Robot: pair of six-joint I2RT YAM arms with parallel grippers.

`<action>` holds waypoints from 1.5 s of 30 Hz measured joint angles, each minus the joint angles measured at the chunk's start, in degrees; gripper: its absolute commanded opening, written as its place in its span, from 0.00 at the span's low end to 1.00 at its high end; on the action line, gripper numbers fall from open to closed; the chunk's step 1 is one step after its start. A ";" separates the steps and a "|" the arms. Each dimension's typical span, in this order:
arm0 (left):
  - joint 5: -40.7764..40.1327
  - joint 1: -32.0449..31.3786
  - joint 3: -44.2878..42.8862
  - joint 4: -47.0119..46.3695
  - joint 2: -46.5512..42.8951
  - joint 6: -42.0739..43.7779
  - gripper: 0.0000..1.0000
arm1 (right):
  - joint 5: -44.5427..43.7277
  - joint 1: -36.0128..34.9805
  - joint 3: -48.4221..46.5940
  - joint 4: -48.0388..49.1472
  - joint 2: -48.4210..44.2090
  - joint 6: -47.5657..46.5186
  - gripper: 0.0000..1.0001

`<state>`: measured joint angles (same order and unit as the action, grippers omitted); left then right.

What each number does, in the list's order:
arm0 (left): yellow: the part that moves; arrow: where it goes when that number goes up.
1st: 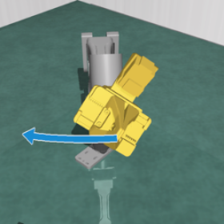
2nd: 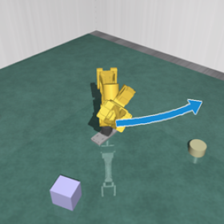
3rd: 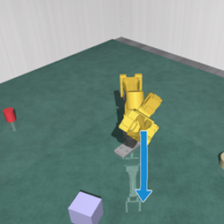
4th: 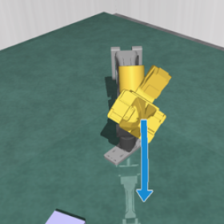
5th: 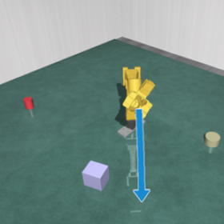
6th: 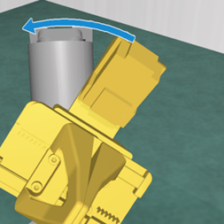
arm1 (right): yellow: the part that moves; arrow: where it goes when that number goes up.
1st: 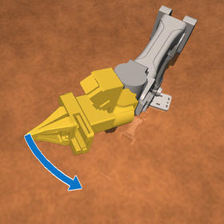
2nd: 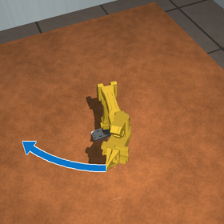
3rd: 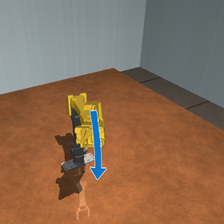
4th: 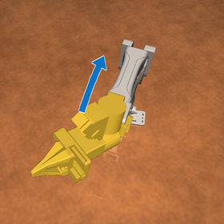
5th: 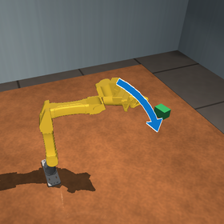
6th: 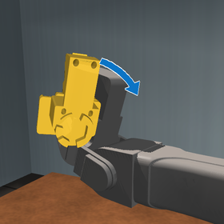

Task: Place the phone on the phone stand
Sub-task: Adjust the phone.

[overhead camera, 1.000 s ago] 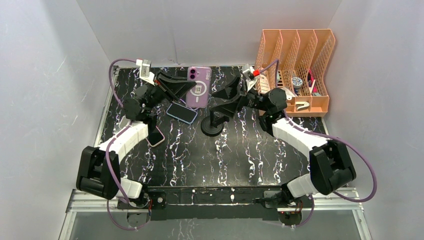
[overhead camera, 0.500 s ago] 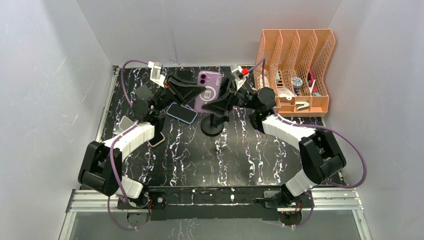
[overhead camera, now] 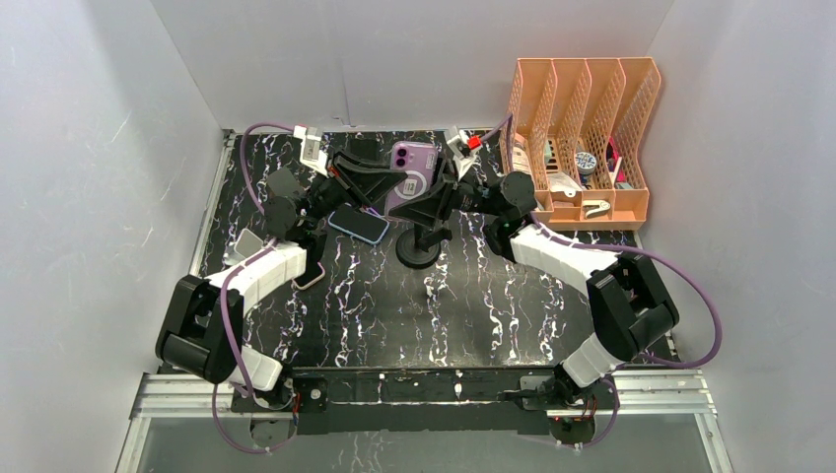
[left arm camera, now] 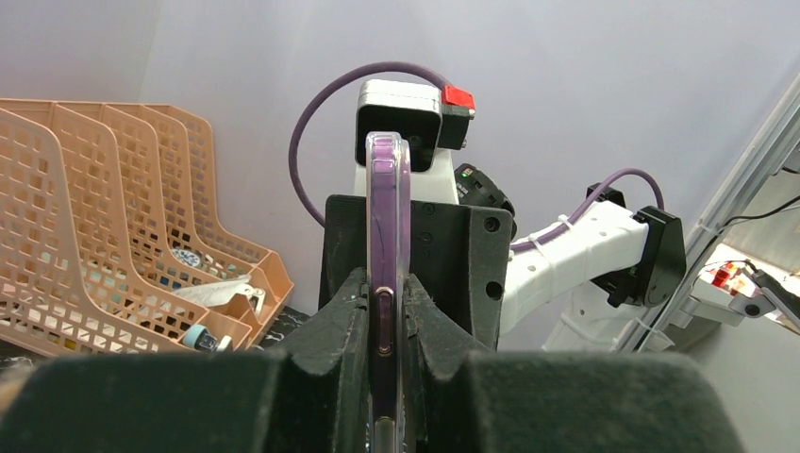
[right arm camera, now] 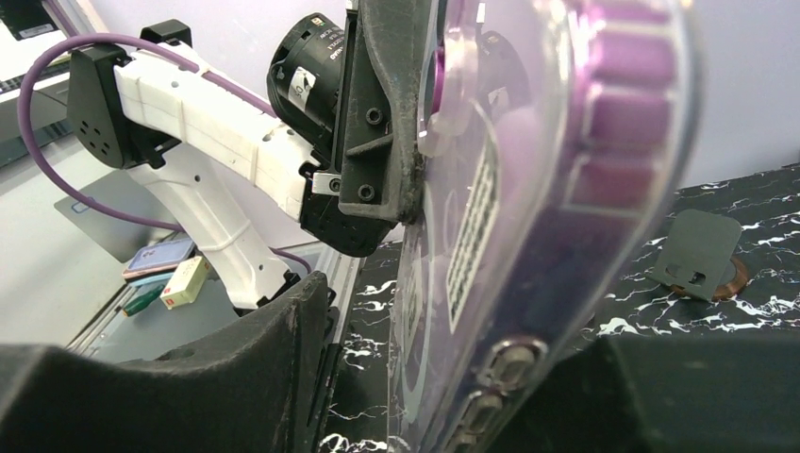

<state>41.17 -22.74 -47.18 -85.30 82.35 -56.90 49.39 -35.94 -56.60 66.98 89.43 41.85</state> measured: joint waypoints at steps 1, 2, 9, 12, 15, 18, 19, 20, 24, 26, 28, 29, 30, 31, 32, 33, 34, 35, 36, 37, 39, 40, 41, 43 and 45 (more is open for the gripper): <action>-0.13 0.00 0.00 -0.02 0.00 0.28 0.00 | -0.04 -0.09 0.02 -0.02 0.00 0.00 0.54; -0.26 0.00 0.00 -0.02 0.00 0.48 0.00 | -0.13 -0.09 0.02 -0.04 0.00 0.00 0.53; -1.05 0.00 0.00 -0.02 0.00 0.74 0.00 | -0.83 -0.09 0.87 -0.02 0.00 -0.11 0.40; -1.31 0.00 0.00 -0.04 0.00 0.74 0.00 | -1.29 -0.09 2.01 -0.17 0.02 -0.17 0.37; -1.49 0.00 0.00 -0.02 0.00 0.74 0.00 | -1.31 -0.09 2.43 -0.28 0.15 -0.20 0.29; -1.53 -0.02 0.00 -0.11 0.00 0.70 0.00 | -1.44 -0.09 2.82 -0.35 0.20 -0.22 0.27; -1.53 -0.07 0.00 -0.13 0.00 0.68 0.00 | -1.49 -0.09 2.91 -0.37 0.24 -0.20 0.27; -1.53 -0.09 0.00 -0.15 0.00 0.72 0.00 | -1.46 -0.09 2.93 -0.35 0.31 -0.20 0.27; -1.55 -0.11 0.00 -0.17 0.00 0.81 0.00 | -1.44 -0.09 2.95 0.52 0.83 0.09 0.24; -1.53 -0.11 0.00 -0.11 0.00 0.81 0.00 | -1.46 -0.09 3.06 1.22 1.18 0.48 0.22; -1.53 -0.09 0.00 -0.07 0.00 0.90 0.00 | -1.46 -0.09 3.15 2.29 1.64 1.25 0.22; -1.49 -0.11 0.00 -0.07 0.00 0.96 0.00 | -1.46 -0.09 3.19 2.78 1.81 1.60 0.22; -1.46 -0.11 0.00 0.00 0.00 0.98 0.00 | -1.46 -0.09 3.28 3.30 1.97 1.90 0.22; -1.46 -0.11 0.00 0.02 0.00 1.03 0.00 | -1.49 -0.09 3.39 3.76 2.10 2.16 0.22; -1.36 -0.11 0.00 0.07 0.00 1.09 0.00 | -1.51 -0.09 3.56 4.26 2.21 2.45 0.22; -1.33 -0.11 0.00 0.09 0.00 1.18 0.00 | -1.51 -0.09 3.63 4.70 2.34 2.71 0.22; -1.33 -0.13 0.00 0.09 0.00 1.27 0.00 | -1.49 -0.09 3.65 5.16 2.51 2.97 0.22; -1.33 -0.13 0.00 0.11 0.00 1.36 0.00 | -1.51 -0.09 3.65 5.44 2.69 3.10 0.22; -1.33 -0.13 0.00 0.15 0.00 1.40 0.00 | -1.49 -0.09 3.65 5.75 2.82 3.30 0.24; -1.33 -0.13 0.00 0.20 0.00 1.44 0.00 | -1.49 -0.09 3.65 6.12 2.95 3.48 0.28; -1.44 -0.13 0.00 0.20 0.00 1.49 0.00 | -1.38 -0.09 3.65 6.99 3.32 3.93 0.36; -1.90 -0.13 -0.07 0.17 0.00 1.49 0.00 | -1.11 -0.09 3.72 7.06 3.50 4.17 0.38; -2.14 -0.13 -0.15 0.13 0.00 1.49 0.00 | -0.85 -0.09 3.89 7.30 3.80 4.39 0.43; -2.80 -0.13 -0.48 0.04 0.02 1.49 0.00 | -0.31 -0.11 4.02 7.28 4.66 4.72 0.54; -3.13 -0.13 -0.72 -0.02 0.02 1.51 0.00 | 0.00 -0.13 4.15 7.30 5.14 4.96 0.54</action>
<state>38.04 -22.87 -47.90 -85.32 82.37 -55.40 49.39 -36.07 -52.45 74.28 94.56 46.81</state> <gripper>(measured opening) 0.100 0.507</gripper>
